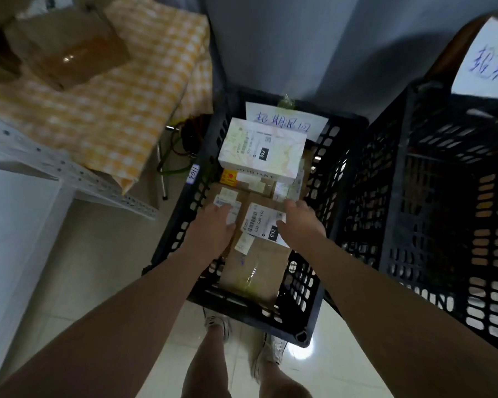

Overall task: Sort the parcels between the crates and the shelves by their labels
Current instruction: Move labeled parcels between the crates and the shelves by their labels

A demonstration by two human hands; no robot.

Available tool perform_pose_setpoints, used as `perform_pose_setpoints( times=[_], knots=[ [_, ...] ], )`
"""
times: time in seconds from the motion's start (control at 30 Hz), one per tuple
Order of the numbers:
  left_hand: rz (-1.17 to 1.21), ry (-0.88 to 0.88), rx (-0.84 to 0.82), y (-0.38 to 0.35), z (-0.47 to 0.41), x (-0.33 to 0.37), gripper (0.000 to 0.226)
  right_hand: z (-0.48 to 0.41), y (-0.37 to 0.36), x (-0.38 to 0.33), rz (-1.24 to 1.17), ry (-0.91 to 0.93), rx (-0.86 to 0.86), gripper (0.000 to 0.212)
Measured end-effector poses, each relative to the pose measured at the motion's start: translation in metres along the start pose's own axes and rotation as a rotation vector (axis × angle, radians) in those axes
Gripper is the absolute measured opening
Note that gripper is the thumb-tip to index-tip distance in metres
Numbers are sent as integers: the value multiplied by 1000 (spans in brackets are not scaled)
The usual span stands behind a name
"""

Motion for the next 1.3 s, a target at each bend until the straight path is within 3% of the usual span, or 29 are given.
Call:
perform_pose_setpoints(
  times=[0.13,0.37,0.53,0.67,0.97,1.13,1.3],
  knots=[
    [-94,1,73,48,35,17,42,37,30,-23,79,95,28,46],
    [-320,-18,299,140,143,58,29,129,110,-75,329,475,257,37],
    [-600,84,561,218,261,83,30,233,173,-143,474,791,508,34],
    [-608,236,687,240,366,83,32,321,178,-203,500,1011,588,33],
    [-462,599,993,205,600,43,32,497,100,-298,412,1541,735,26],
    [-454,832,1148,134,747,19,26,605,-12,-343,287,1811,618,26],
    [-362,1008,1167,56,864,-11,35,696,-123,-376,262,1939,436,34]
  ],
)
Point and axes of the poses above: each hand's wrist, its own z-axis away from the middle knuckle, its own y-axis out of the back of the hand, x = y × z, the point moved 2 cm from there along -z, towards the middle knuckle, and after that the axes turned 12 degrees about -x, right-handed, at the moved point
